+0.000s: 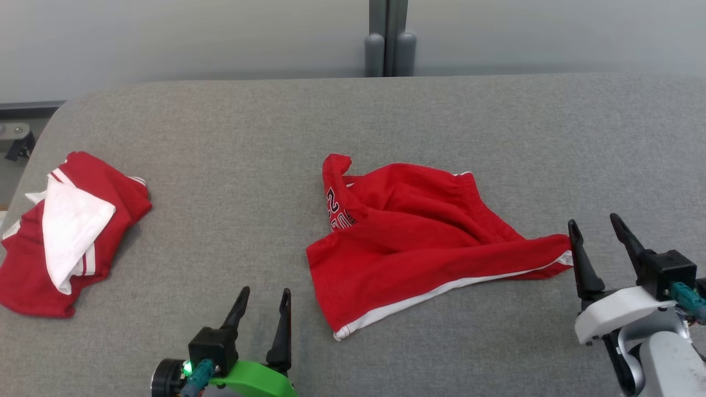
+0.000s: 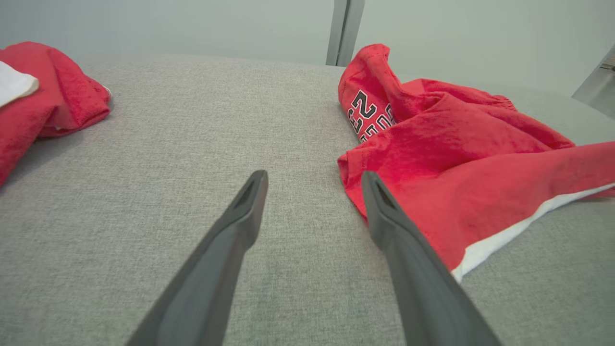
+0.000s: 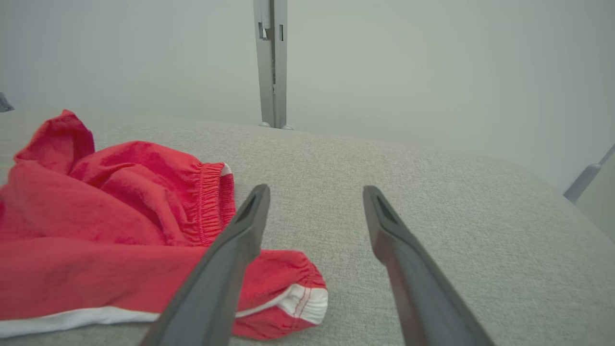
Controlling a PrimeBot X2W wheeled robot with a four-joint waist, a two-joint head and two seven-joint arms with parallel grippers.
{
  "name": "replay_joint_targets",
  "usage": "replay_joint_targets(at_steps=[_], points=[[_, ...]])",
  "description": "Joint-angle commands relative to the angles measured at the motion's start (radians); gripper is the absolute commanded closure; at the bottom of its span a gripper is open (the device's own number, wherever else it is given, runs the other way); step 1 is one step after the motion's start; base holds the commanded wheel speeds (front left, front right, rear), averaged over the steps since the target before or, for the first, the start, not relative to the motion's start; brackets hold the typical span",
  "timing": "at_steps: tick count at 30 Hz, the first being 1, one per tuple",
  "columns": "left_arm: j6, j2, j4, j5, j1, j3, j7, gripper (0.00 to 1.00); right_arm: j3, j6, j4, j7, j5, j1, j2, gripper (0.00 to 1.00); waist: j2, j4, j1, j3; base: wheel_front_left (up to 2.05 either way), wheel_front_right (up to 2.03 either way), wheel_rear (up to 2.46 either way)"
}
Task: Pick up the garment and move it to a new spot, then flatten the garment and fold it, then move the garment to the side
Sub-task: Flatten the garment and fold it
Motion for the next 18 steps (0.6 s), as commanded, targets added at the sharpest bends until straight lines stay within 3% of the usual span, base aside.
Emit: replay_joint_targets(at_steps=[1, 10, 18], points=[[-0.012, 0.003, -0.002, -0.006, -0.016, -0.014, 0.0, 0.0, -0.002, -0.001, -0.015, -0.005, -0.012, 0.022, 0.014, 0.0, 0.0, 0.0, 0.0, -0.001, 0.0, 0.0, 0.0], [-0.084, 0.004, 0.082, -0.105, -0.019, -0.169, 0.0, 0.0, 0.013, -0.001, -0.046, -0.005, -0.039, 0.019, 0.045, 0.0, 0.0, -0.011, 0.0, 0.013, 0.0, 0.0, 0.0], [-0.095, 0.004, 0.152, -0.216, -0.076, -0.268, 0.0, 0.0, 0.032, -0.001, -0.047, -0.005, -0.043, 0.007, 0.037, 0.0, 0.0, -0.033, 0.0, 0.045, 0.0, 0.0, 0.0]])
